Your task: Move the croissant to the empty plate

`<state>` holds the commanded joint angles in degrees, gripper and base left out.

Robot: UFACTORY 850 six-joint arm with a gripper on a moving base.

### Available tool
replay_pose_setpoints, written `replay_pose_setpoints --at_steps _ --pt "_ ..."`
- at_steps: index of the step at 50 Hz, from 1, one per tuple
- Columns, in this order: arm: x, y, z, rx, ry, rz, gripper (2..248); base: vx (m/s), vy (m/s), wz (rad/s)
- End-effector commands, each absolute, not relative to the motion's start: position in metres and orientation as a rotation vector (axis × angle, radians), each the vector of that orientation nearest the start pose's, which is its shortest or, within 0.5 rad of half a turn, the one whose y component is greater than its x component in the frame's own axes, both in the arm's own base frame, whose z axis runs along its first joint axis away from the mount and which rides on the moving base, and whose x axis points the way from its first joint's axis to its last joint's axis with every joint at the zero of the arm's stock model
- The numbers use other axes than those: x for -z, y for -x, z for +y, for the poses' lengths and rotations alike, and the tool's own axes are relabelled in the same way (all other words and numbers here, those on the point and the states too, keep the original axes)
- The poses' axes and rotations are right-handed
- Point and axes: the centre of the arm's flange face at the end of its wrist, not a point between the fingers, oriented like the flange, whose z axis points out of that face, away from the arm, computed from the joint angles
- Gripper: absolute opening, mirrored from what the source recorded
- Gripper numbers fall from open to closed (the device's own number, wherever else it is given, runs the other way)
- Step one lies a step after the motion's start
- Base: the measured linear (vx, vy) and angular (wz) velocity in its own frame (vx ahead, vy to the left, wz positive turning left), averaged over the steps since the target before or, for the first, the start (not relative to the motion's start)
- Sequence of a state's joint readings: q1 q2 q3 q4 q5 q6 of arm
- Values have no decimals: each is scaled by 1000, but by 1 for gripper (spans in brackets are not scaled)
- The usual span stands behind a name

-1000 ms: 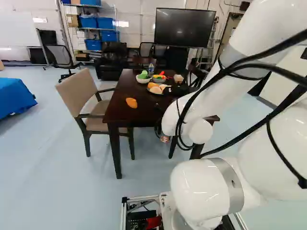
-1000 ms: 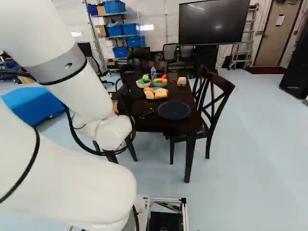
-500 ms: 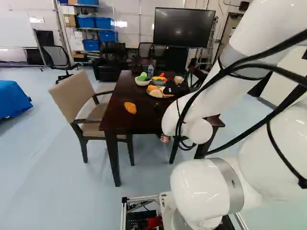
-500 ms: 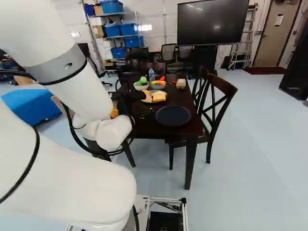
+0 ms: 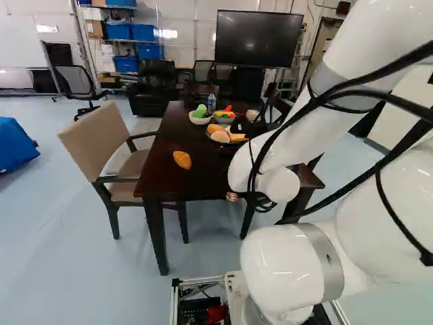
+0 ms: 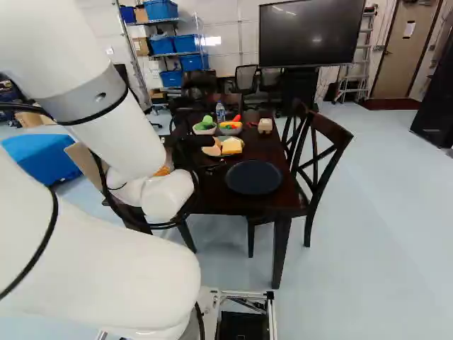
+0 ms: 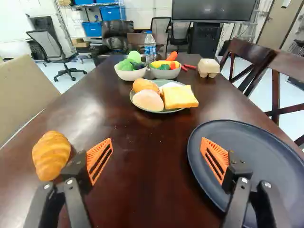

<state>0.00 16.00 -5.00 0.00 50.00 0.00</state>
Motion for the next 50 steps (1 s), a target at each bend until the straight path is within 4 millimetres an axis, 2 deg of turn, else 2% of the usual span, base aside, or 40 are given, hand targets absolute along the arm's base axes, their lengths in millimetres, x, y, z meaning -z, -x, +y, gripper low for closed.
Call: replay_pose_setpoints --at_steps 23,50 --pt "-367 -271 0 1828 2554 -1 247 -1 0 0" --pt "-389 -288 11 1864 2500 -48 247 0 0 0"
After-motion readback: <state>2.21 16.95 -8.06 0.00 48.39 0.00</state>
